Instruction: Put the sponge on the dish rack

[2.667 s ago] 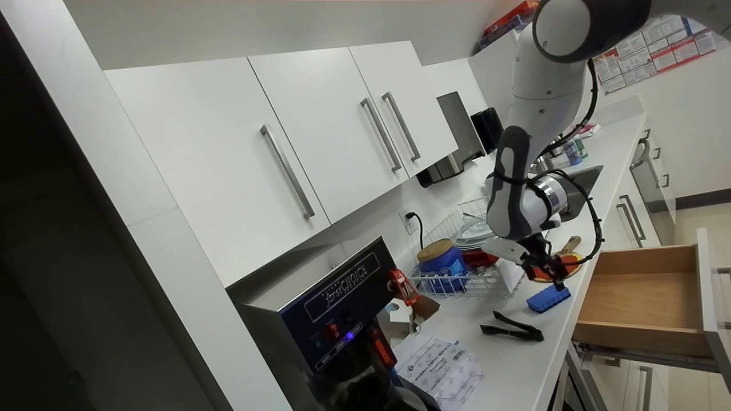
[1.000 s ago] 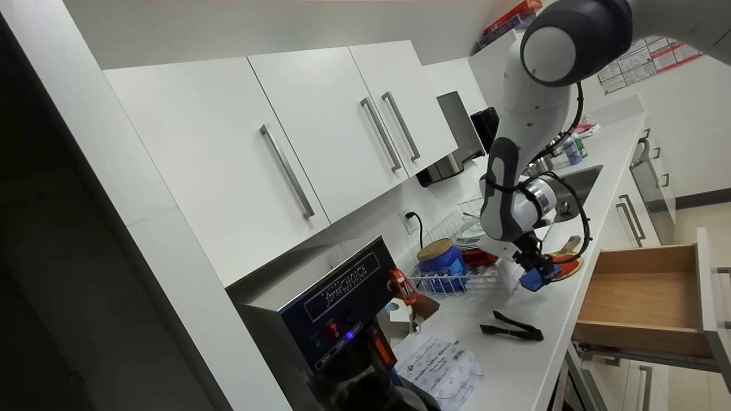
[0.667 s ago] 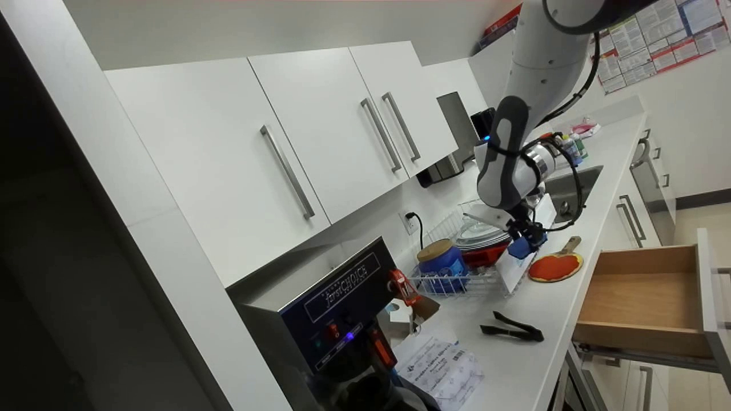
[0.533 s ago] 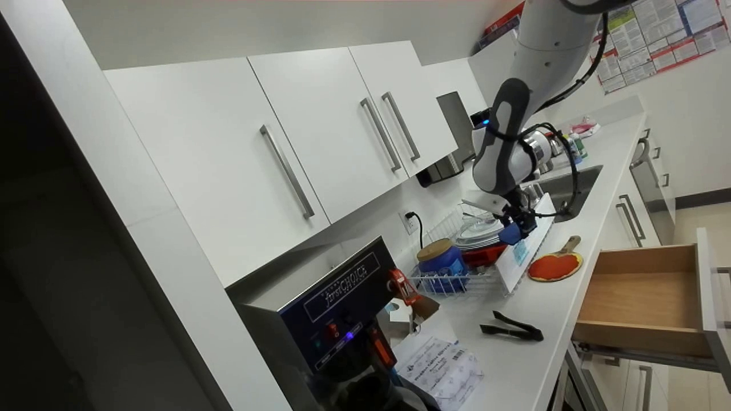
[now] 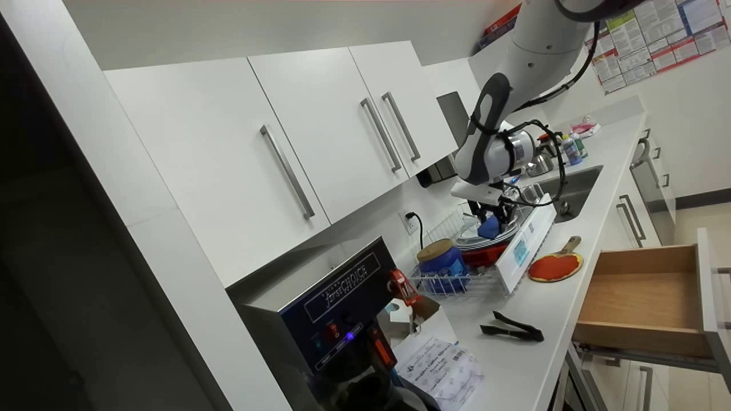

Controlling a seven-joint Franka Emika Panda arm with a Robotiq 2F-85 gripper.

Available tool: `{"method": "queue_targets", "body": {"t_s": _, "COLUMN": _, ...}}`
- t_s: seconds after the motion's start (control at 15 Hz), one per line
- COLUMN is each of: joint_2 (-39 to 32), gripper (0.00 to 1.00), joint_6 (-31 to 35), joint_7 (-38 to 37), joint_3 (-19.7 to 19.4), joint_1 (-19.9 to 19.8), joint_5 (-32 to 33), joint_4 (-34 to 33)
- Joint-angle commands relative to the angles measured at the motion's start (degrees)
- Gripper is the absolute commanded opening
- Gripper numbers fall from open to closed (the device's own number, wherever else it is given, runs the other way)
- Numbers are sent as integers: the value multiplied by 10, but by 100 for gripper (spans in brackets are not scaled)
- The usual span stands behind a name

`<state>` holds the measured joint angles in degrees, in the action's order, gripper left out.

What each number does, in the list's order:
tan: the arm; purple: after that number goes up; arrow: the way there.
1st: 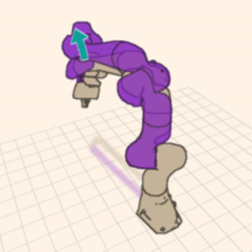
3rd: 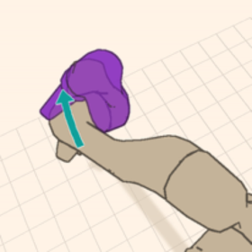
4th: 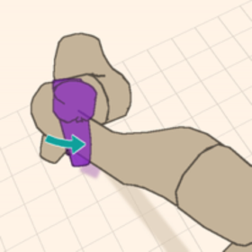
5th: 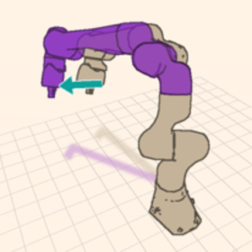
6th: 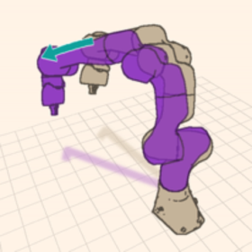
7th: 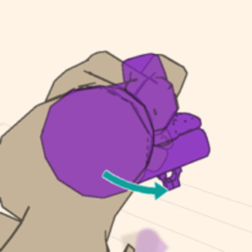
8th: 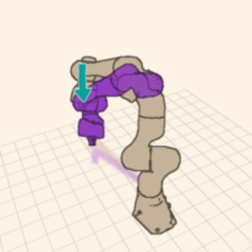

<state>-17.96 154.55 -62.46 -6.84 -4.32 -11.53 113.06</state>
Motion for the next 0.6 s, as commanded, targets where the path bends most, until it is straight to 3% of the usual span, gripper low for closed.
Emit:
{"method": "queue_targets", "body": {"t_s": 0.0, "joint_2": -3, "gripper": 56, "joint_6": -1, "joint_7": 6, "joint_3": -6, "joint_1": 6, "joint_5": -6, "joint_4": -2}}
{"method": "queue_targets", "body": {"t_s": 0.07, "joint_2": -5, "gripper": 31, "joint_6": -1, "joint_7": 7, "joint_3": -6, "joint_1": 6, "joint_5": -6, "joint_4": -4}}
{"method": "queue_targets", "body": {"t_s": 0.53, "joint_2": -121, "gripper": 31, "joint_6": -54, "joint_7": 65, "joint_3": 2, "joint_1": -14, "joint_5": -9, "joint_4": -160}}
